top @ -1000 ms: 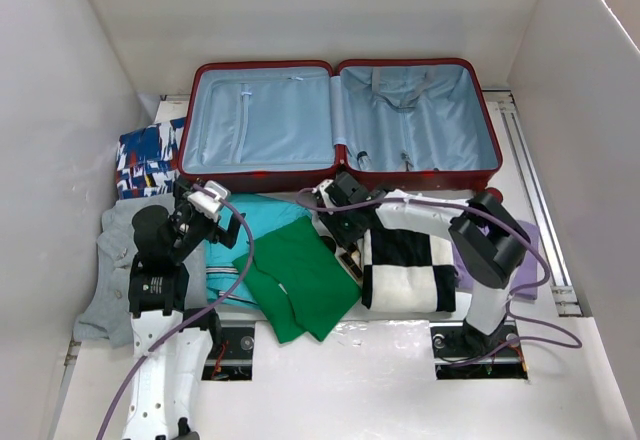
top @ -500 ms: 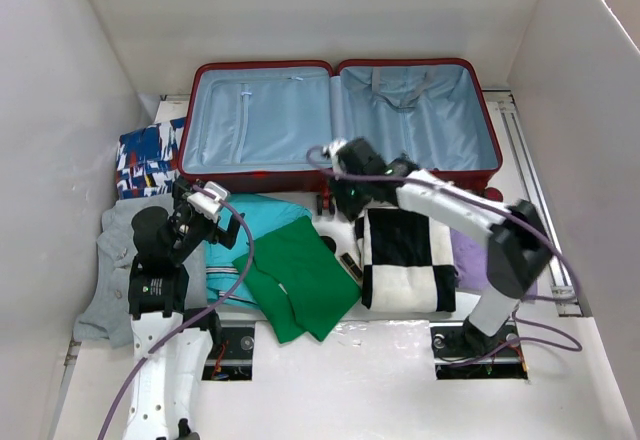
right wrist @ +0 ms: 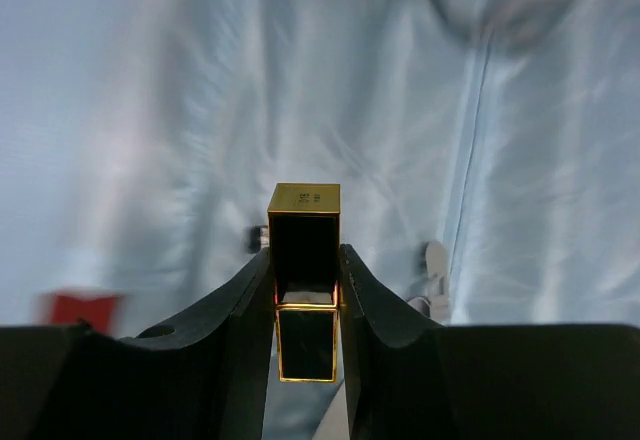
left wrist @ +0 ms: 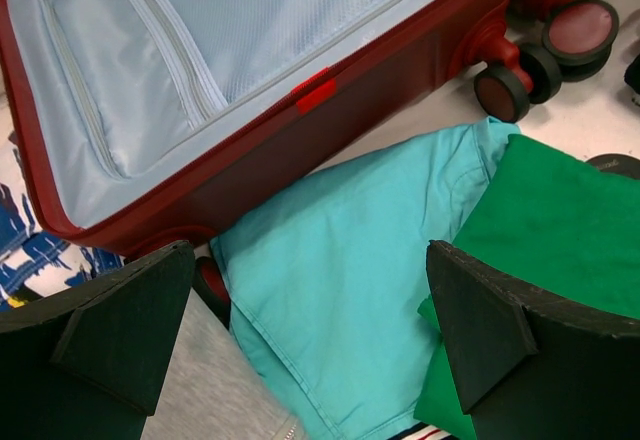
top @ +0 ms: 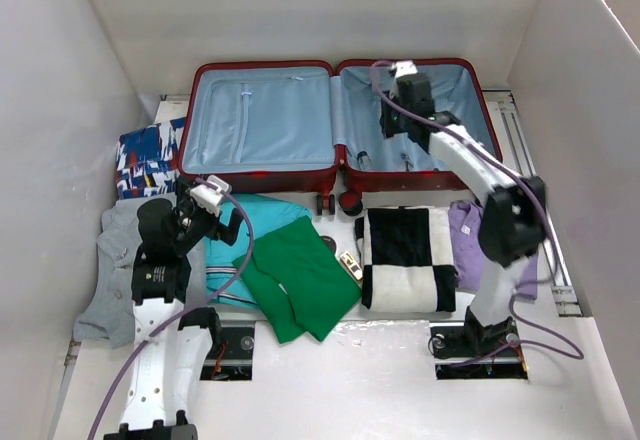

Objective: Pack the luggage

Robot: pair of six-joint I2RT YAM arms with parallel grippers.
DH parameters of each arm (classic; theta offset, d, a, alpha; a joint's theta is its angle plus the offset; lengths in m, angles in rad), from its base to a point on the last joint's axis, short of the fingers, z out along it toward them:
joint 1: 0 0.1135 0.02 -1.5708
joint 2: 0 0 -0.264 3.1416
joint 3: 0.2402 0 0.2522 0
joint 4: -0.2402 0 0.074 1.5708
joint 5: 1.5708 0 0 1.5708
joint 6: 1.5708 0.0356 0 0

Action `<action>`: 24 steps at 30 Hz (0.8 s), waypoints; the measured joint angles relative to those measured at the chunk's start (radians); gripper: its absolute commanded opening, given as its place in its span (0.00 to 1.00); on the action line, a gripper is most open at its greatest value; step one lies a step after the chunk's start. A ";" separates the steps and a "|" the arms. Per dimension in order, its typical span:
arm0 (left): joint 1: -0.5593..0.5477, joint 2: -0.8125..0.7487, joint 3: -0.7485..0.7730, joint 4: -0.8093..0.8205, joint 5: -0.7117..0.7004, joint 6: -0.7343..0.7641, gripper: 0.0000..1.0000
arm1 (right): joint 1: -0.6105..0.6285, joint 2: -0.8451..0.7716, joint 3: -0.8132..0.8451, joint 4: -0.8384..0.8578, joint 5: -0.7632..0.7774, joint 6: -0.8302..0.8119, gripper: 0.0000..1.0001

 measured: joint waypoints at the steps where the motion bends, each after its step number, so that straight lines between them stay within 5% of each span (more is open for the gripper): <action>1: 0.000 0.005 0.000 0.000 -0.003 0.000 1.00 | -0.010 0.068 0.016 0.000 -0.001 0.002 0.00; 6: 0.000 0.013 -0.001 0.000 -0.023 -0.007 1.00 | -0.025 0.296 0.012 -0.026 -0.013 0.041 0.00; 11: 0.000 0.012 -0.009 0.014 -0.034 -0.015 1.00 | -0.025 0.304 -0.018 0.007 -0.028 0.094 0.00; 14: 0.000 0.012 -0.010 0.020 -0.040 -0.018 1.00 | -0.029 0.305 -0.028 0.008 -0.048 0.112 0.18; 15: 0.000 0.012 -0.010 0.022 -0.040 -0.018 1.00 | -0.029 0.305 -0.032 0.005 -0.057 0.115 0.40; 17: 0.000 0.012 -0.010 0.024 -0.042 -0.018 1.00 | -0.029 0.307 -0.032 0.004 -0.066 0.122 0.57; 19: 0.000 0.012 -0.010 0.026 -0.043 -0.018 1.00 | -0.029 0.306 -0.032 0.006 -0.085 0.129 0.67; 24: 0.000 0.012 -0.010 0.027 -0.043 -0.017 1.00 | -0.024 0.275 -0.035 -0.013 -0.081 0.124 0.72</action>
